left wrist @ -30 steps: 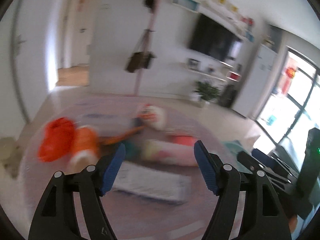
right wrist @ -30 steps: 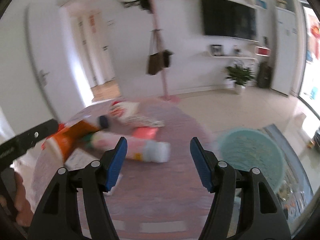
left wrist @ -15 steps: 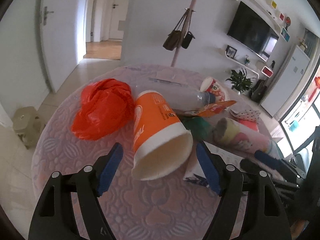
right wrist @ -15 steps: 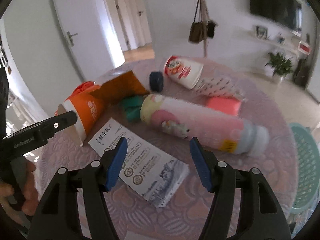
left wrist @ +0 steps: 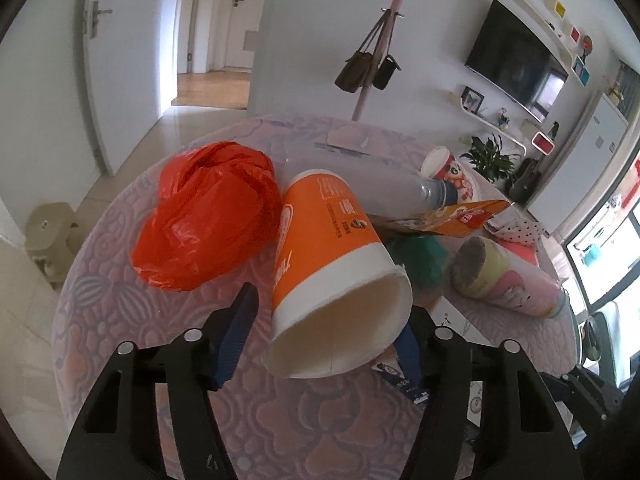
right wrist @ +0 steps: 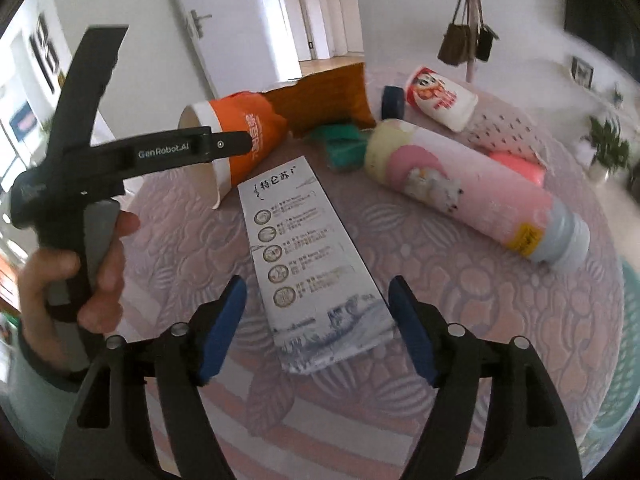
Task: Collect trash
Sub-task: 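Grasp the orange paper cup with the left gripper while the right grasps the white carton, then carry the cup and carton over the blue basket and release both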
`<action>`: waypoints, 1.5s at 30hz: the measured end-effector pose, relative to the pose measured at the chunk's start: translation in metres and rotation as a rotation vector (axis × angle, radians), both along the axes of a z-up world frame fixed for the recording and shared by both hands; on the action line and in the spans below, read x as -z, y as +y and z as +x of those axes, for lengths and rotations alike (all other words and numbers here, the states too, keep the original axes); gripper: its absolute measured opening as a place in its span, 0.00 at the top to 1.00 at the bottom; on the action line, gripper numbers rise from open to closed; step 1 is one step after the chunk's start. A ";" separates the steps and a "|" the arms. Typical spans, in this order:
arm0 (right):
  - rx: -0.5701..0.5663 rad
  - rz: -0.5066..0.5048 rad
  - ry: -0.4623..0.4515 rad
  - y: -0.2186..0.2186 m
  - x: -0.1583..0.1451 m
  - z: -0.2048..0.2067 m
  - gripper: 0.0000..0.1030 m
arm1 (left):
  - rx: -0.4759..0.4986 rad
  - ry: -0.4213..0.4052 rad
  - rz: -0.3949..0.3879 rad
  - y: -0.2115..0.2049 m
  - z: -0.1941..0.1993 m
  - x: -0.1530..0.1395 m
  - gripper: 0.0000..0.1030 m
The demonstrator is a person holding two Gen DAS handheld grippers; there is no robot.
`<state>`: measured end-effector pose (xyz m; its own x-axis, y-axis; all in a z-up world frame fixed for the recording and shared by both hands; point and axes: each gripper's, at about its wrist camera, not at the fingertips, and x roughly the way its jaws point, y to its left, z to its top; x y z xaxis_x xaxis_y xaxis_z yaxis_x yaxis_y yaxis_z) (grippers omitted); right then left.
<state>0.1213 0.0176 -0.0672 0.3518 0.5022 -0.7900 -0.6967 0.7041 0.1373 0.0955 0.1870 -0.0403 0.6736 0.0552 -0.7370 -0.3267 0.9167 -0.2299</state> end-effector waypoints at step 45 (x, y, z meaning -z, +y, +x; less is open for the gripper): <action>0.620 0.103 -0.338 -0.219 -0.091 0.021 0.51 | 0.397 -0.322 0.004 -0.185 0.007 -0.093 0.62</action>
